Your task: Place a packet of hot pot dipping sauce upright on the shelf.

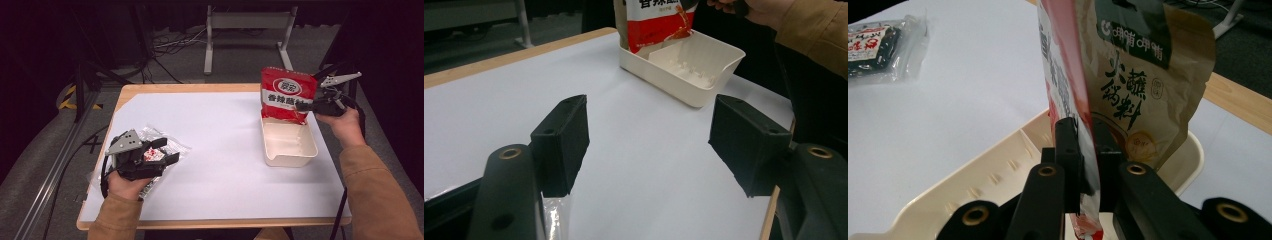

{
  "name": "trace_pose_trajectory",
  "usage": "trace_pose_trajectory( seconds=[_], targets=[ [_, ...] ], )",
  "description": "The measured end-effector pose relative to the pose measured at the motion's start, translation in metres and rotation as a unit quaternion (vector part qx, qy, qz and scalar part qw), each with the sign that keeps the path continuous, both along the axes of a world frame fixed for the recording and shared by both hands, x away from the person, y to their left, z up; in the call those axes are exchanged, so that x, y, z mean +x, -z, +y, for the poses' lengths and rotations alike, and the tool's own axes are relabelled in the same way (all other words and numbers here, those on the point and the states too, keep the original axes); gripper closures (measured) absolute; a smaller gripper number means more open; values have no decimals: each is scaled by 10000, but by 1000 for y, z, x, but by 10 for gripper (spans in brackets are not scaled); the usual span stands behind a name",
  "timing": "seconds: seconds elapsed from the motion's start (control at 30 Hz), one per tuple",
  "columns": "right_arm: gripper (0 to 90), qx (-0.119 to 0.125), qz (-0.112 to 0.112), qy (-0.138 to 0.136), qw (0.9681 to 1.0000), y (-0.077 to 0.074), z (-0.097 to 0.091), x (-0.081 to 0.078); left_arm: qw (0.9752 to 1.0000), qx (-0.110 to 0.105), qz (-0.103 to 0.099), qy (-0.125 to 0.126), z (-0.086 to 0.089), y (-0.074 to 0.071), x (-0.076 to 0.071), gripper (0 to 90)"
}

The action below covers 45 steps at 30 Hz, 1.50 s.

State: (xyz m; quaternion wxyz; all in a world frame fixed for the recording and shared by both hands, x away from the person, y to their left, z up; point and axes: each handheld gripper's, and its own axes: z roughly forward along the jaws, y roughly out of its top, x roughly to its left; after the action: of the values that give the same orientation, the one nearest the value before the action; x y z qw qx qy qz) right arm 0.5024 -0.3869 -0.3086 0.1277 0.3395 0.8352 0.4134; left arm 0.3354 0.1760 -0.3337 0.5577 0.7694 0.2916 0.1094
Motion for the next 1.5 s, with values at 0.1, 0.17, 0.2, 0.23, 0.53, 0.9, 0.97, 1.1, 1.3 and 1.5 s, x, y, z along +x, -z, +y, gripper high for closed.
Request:
trace_pose_trajectory(
  seconds=[0.1,0.17,0.2,0.23,0.53,0.9,0.97,1.1,1.3,1.5],
  targets=[
    [852,-128,43,35,9999,3,2,3,10000,-15,14,4,0,0,0,325],
    [852,-190,-3,46,9998,5,4,5,10000,-7,1,-5,1,0,0,324],
    [852,-221,-46,71,9997,6,5,5,10000,-30,22,-24,1,0,0,324],
    [852,-239,-84,88,9996,6,5,5,10000,-23,-13,-46,1,0,0,324],
    [851,-290,-374,351,9983,17,5,3,10000,-21,10,-25,0,1,0,325],
    [845,-522,-435,301,9972,35,15,4,10000,-20,39,-1,0,2,1,326],
    [845,-406,-430,386,9975,38,13,4,10000,-38,53,6,0,2,1,326],
    [845,-299,-300,489,9979,43,8,4,10000,-25,66,3,0,3,2,327],
    [843,-550,-132,733,9957,52,7,3,10000,-24,73,23,-1,2,0,326],
    [838,-490,-81,901,9947,56,7,3,10000,-35,80,17,2,2,-1,325]
  ],
)
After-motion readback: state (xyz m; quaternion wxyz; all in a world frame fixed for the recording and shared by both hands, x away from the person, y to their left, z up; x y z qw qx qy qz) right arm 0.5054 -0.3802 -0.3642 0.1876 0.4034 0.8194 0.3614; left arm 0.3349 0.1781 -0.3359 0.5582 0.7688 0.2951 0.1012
